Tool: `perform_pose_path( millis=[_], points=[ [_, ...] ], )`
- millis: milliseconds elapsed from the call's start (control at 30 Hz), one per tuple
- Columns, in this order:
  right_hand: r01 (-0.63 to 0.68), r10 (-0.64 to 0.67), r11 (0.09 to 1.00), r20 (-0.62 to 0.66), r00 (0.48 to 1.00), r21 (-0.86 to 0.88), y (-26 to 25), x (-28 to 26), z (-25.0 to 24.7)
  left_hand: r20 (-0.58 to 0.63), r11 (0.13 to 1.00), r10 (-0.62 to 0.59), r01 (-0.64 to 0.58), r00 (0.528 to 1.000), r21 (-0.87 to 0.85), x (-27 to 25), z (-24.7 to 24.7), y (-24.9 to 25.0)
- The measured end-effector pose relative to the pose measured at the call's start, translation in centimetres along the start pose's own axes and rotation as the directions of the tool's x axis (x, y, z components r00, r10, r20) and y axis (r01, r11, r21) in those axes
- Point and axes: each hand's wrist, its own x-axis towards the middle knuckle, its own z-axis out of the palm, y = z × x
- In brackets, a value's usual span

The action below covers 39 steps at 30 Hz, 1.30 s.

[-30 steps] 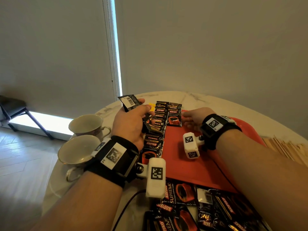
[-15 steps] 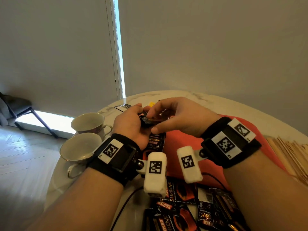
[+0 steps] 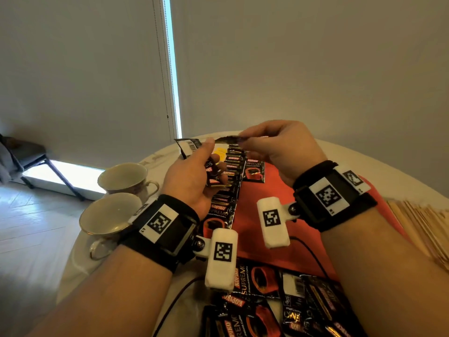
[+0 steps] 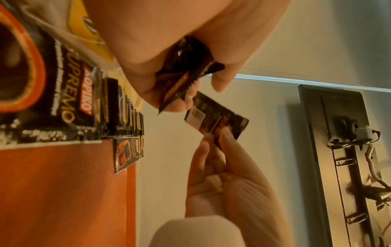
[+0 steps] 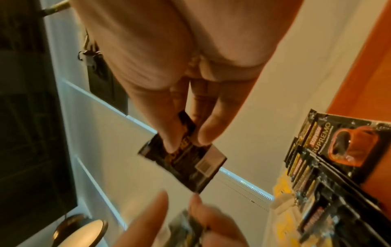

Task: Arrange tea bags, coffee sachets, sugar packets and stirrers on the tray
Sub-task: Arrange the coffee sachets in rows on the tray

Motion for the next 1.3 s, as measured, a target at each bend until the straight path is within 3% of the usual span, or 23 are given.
perform_pose_path(
  millis=[100, 200, 400, 567, 800, 1033, 1200, 1300],
  points=[
    [0.070, -0.043, 0.983, 0.160, 0.986, -0.172, -0.3, -0.7, 1.0, 0.021, 0.997, 0.059, -0.060, 0.998, 0.048, -0.2, -0.1, -0.1],
    [0.082, -0.031, 0.977, 0.246, 0.969, -0.199, -0.3, -1.2, 1.6, 0.025, 0.995, 0.065, -0.067, 0.998, 0.070, -0.2, -0.3, -0.1],
    [-0.031, 0.034, 0.998, 0.062, 0.997, -0.050, -0.1, -0.7, 1.4, 0.050, 0.972, 0.156, -0.162, 0.987, 0.168, 0.0, -0.4, -0.5],
    [-0.228, 0.214, 0.964, 0.115, 0.970, 0.137, -0.1, -0.6, 1.2, 0.168, 0.960, 0.129, -0.166, 0.977, 0.227, -0.2, -0.2, -0.8],
    [-0.348, 0.351, 0.893, 0.043, 0.936, 0.286, 0.5, -0.3, 0.5, 0.117, 0.982, 0.085, -0.103, 0.990, 0.156, -0.1, -0.3, -0.5],
    [-0.358, 0.377, 0.865, 0.016, 0.926, 0.352, 0.8, -0.1, 0.5, 0.097, 0.997, 0.048, -0.054, 0.994, 0.063, -0.1, -0.3, -0.4],
    [-0.292, 0.366, 0.772, -0.021, 0.930, 0.564, 0.9, 0.0, 0.5, 0.161, 0.984, 0.114, -0.133, 0.980, 0.116, -0.4, -0.4, -0.3],
    [-0.295, 0.352, 0.750, 0.020, 0.936, 0.592, 0.8, -0.2, 0.7, 0.176, 0.969, 0.142, -0.173, 0.974, 0.176, -0.2, -0.4, -0.7]
  ],
)
